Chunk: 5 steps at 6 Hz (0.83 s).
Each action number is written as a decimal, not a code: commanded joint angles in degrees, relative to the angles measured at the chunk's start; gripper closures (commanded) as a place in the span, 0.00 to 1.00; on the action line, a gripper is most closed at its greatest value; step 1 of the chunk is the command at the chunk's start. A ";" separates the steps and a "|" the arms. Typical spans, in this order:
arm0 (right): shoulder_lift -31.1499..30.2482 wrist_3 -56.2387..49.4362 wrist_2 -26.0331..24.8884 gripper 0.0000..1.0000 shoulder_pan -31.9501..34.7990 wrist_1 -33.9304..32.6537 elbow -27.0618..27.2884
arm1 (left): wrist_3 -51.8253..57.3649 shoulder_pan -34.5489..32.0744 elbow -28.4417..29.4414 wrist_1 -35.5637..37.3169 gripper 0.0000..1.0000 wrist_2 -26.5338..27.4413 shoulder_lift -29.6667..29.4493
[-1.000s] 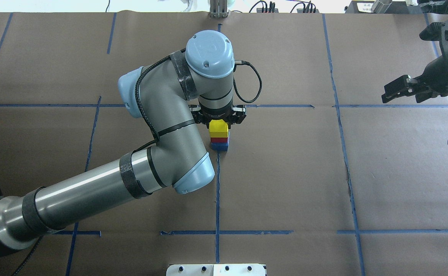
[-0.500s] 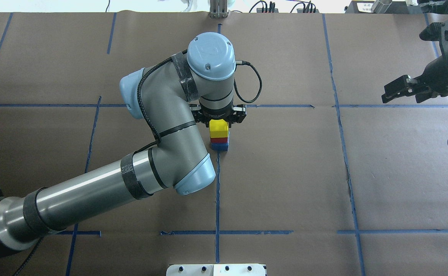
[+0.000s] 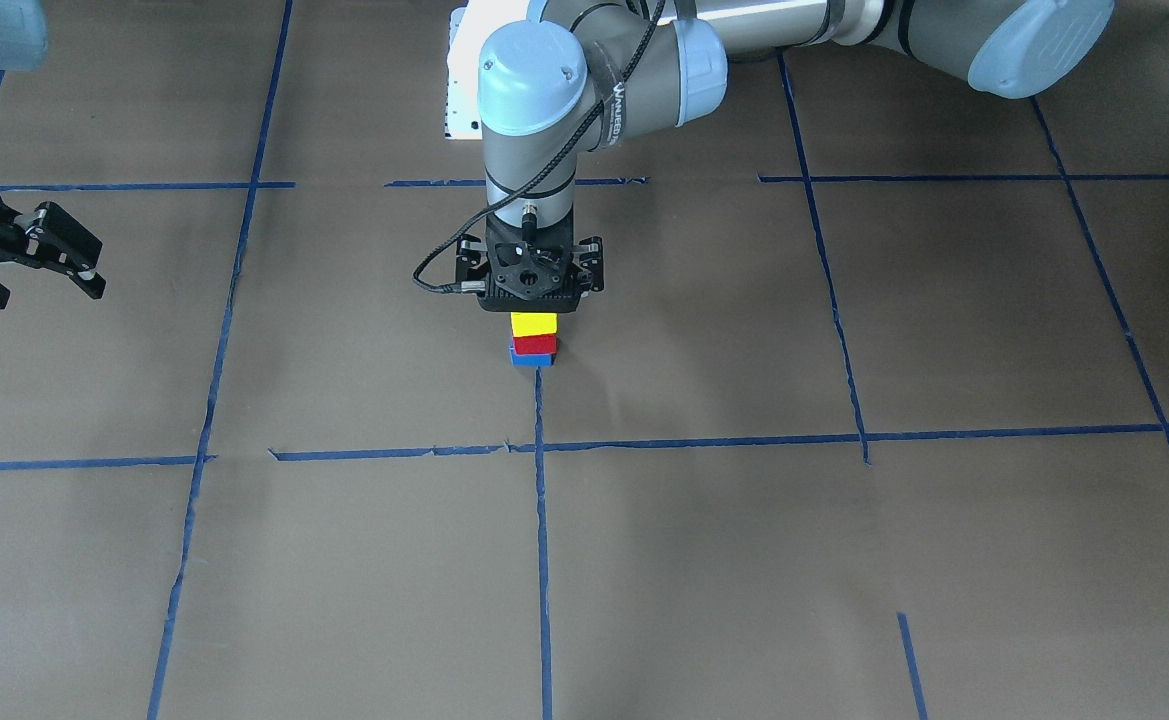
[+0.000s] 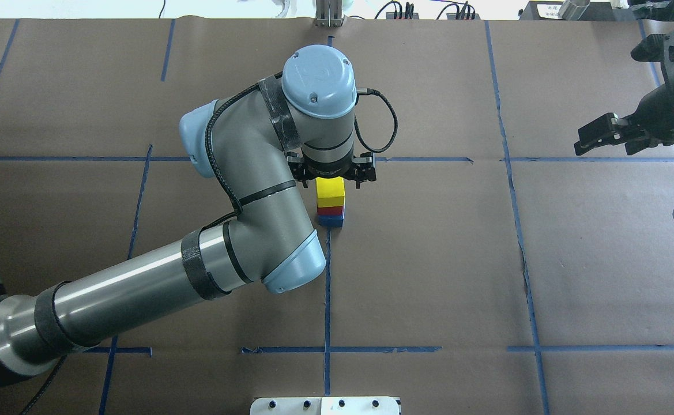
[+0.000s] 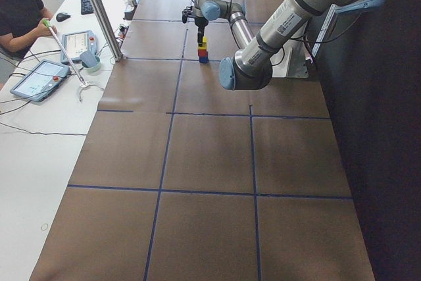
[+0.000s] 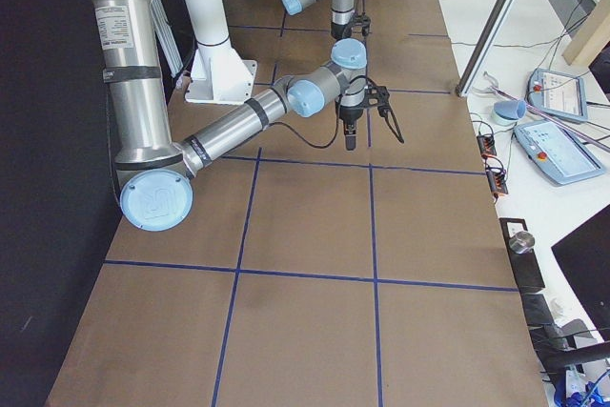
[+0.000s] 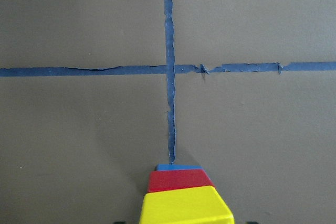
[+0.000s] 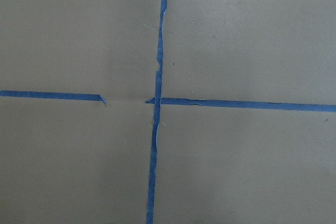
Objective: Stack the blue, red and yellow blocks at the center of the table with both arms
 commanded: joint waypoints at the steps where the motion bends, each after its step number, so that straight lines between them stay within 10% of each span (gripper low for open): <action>1: -0.17 -0.15 0.00 0.00 0.09 -0.06 -0.24 | -0.06 -2.92 -7.20 0.90 0.00 -0.43 1.63; 5: -5.16 -13.29 1.14 0.00 8.24 -0.94 -2.17 | 21.55 -15.48 -34.78 0.20 0.00 -9.12 34.50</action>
